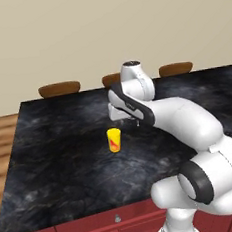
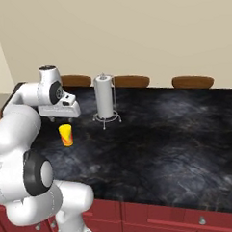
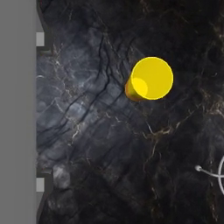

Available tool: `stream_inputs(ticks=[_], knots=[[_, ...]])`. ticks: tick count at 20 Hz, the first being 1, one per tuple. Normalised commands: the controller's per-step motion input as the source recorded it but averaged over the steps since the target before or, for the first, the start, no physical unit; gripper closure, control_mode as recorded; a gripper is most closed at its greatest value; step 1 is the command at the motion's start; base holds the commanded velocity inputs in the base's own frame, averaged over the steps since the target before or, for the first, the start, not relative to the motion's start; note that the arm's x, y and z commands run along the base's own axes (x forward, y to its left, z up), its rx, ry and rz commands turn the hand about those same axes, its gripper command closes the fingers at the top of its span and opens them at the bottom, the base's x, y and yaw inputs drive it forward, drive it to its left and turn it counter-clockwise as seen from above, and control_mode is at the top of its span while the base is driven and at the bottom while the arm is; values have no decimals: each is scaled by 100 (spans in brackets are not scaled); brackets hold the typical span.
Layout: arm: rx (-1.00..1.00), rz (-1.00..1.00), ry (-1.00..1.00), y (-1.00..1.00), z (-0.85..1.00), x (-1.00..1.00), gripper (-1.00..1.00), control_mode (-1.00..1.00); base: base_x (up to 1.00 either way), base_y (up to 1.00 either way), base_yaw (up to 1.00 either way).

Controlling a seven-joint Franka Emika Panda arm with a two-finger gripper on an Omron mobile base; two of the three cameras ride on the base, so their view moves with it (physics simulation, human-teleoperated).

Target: Pick the tupperware and cup and place them in the sink. Then turn on the water.

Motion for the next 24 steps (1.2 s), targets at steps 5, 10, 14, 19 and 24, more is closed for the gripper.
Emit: stream_inputs(ticks=[5, 10, 14, 19, 24], knots=[[0, 0, 1, 0, -16, 0, -100, -100, 0, 0, 0], [0, 0, 0, 0, -13, 0, -100, -100, 0, 0, 0], [0, 0, 1, 0, -14, 2, -100, -100, 0, 0, 0], [0, 0, 2, 0, -19, 9, -100, -100, 0, 0, 0], [0, 0, 3, 0, -21, 16, -100, -100, 0, 0, 0]])
